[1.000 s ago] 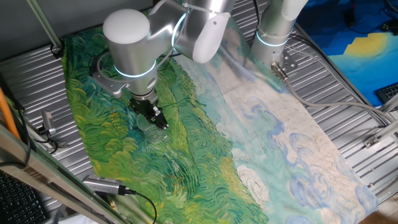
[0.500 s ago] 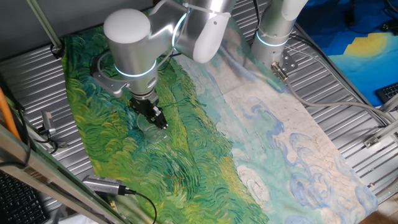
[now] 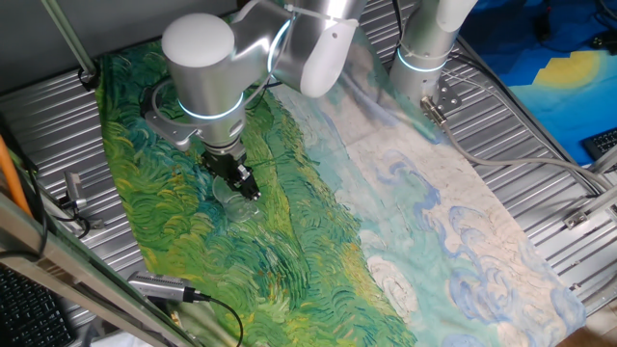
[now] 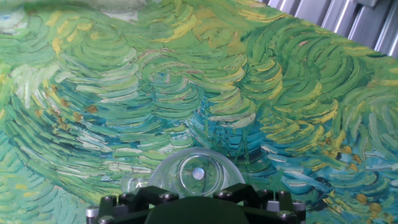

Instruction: Pick up the cup

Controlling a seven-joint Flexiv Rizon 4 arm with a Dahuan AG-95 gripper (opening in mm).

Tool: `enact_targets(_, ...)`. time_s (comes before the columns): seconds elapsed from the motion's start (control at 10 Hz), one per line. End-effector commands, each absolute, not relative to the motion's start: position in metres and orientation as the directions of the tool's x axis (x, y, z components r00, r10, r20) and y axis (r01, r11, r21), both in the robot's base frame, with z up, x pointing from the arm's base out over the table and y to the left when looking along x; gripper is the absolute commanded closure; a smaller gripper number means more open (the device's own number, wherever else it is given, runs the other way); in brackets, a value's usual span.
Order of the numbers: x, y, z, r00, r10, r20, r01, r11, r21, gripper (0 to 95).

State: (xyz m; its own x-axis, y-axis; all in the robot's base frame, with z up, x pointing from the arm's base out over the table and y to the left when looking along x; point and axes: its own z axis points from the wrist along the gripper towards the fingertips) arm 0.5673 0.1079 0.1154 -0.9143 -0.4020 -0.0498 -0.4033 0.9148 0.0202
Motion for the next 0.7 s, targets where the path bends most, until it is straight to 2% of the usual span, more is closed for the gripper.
enact_targets(0.1,0.5677,0.1077,0.1144,-0.914,-0.402,-0.049,-0.403,0.915,0.020,76.0)
enact_targets(0.6,0.5676,0.1076,0.1143,-0.913,-0.405,-0.050,-0.406,0.914,0.023,76.0)
enact_targets(0.7,0.5676,0.1076,0.1143,-0.912,-0.406,-0.052,-0.408,0.913,0.023,57.0)
